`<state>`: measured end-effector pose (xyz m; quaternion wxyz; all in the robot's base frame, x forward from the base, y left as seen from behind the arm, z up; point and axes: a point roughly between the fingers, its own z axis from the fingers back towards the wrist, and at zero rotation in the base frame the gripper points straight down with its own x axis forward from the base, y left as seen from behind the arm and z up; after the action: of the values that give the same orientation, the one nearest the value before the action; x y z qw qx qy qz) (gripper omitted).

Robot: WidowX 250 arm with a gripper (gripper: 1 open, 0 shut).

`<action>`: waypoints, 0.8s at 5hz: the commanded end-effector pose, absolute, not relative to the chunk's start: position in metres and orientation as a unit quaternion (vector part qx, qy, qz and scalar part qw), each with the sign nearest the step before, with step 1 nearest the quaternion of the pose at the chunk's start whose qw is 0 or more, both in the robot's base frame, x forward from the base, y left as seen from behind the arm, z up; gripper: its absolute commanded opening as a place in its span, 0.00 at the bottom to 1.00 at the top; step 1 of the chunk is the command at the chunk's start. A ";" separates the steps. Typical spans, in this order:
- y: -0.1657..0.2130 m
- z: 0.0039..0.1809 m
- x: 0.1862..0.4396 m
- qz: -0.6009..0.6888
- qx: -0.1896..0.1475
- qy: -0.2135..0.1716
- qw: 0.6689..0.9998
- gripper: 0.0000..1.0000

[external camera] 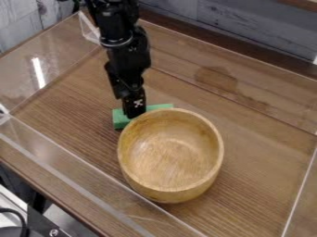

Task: Put the green block in the brown bowl

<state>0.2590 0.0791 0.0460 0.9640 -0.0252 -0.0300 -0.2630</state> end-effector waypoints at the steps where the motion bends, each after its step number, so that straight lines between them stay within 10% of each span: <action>1: 0.087 0.051 0.265 -0.265 -0.011 -0.051 0.963 1.00; 4: 0.089 0.037 0.264 -0.275 -0.014 -0.051 0.960 1.00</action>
<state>0.2590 0.0848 0.0284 0.9592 -0.0244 -0.0347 -0.2794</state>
